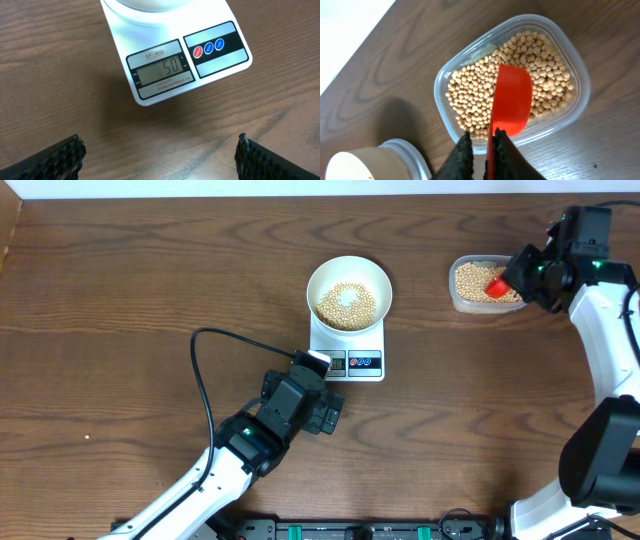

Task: Scoop item into bowl and weigh 50g on scale
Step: 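Set the scoop down in the tub and open the right gripper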

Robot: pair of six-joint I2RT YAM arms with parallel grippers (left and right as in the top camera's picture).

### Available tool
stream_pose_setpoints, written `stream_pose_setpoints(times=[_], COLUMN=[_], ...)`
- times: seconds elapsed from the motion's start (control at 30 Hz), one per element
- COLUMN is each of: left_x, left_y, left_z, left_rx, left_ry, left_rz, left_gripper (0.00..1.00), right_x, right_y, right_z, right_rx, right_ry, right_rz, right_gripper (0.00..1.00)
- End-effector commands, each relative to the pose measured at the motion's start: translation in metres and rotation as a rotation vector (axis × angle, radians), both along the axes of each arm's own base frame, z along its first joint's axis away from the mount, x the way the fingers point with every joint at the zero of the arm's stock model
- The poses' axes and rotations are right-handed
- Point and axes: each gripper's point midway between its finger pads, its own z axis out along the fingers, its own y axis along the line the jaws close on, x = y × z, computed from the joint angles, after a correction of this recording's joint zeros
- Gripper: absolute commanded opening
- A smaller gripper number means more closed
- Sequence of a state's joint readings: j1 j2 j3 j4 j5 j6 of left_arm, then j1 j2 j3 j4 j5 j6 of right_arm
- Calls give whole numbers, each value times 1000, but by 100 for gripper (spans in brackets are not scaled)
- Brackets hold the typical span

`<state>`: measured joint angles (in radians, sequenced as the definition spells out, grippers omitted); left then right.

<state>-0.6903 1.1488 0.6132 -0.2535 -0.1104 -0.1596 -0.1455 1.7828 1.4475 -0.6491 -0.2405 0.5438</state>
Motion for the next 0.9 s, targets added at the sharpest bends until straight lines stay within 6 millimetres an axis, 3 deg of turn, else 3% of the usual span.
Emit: stream_pose_setpoints(times=[0.0,0.07,0.23,0.5,0.77,0.87], left_x=[-1,-1,-1,-1,-1,-1], left_y=[1,1,1,1,1,1], left_z=[-1,-1,-1,-1,-1,-1], left_rx=[5,5,5,5,5,5], left_ry=[-2,-2,-2,-3,-3,-3], left_rz=[-5,-5,-5,-5,-5,-5], left_gripper=[98,98,98,98,98,98], right_x=[-8,-15,-23,-38,-61,-65], right_y=[0,0,-2,-5,-12,-11], right_z=[-4,-14,-19,-28,-39,-40], right_rx=[66,74,69,66,22,17], right_ry=[16,47,85,155,260,277], right_rz=[-18,-30,-39,-43,-69,-51], right_gripper=[23,30,38,70,84,93])
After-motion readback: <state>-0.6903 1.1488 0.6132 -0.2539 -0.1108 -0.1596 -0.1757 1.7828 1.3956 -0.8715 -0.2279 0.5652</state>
